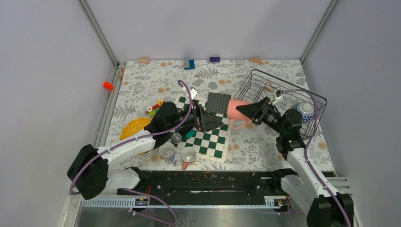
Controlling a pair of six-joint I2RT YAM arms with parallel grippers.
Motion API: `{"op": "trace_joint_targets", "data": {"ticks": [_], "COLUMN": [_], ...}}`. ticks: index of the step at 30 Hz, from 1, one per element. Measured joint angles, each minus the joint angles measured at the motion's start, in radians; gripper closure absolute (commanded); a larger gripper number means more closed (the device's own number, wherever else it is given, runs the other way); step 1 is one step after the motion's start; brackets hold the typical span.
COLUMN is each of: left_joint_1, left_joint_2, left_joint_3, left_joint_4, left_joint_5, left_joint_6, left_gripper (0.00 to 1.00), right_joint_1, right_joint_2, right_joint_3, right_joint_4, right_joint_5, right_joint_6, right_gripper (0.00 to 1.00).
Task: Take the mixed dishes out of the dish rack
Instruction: Pick up the cup from the dish rack.
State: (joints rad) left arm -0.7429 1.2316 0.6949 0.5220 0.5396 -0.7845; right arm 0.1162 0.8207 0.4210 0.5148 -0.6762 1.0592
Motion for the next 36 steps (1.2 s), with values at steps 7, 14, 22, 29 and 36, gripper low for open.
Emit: {"op": "trace_joint_targets", "data": {"ticks": [7, 14, 22, 29, 36], "left_joint_1": [-0.002, -0.005, -0.016, -0.030, -0.049], "left_joint_2": [-0.028, -0.047, -0.047, -0.033, -0.023], "left_joint_3": [-0.019, -0.019, -0.019, -0.013, 0.001], "left_joint_4": [0.017, 0.006, 0.002, -0.009, -0.022], "left_joint_5": [0.010, 0.006, 0.007, 0.007, 0.006], "left_joint_6": [-0.003, 0.001, 0.002, 0.004, 0.019], "left_gripper": [0.01, 0.01, 0.02, 0.08, 0.24], "right_joint_1": [0.094, 0.158, 0.216, 0.257, 0.266], "right_joint_2": [0.099, 0.160, 0.177, 0.177, 0.176], "right_joint_3": [0.000, 0.000, 0.000, 0.004, 0.004], "right_joint_4": [0.087, 0.172, 0.194, 0.194, 0.194], "right_joint_5": [-0.025, -0.047, -0.051, -0.048, -0.041], "right_joint_6": [0.032, 0.057, 0.056, 0.051, 0.048], "right_gripper": [0.95, 0.93, 0.92, 0.91, 0.91]}}
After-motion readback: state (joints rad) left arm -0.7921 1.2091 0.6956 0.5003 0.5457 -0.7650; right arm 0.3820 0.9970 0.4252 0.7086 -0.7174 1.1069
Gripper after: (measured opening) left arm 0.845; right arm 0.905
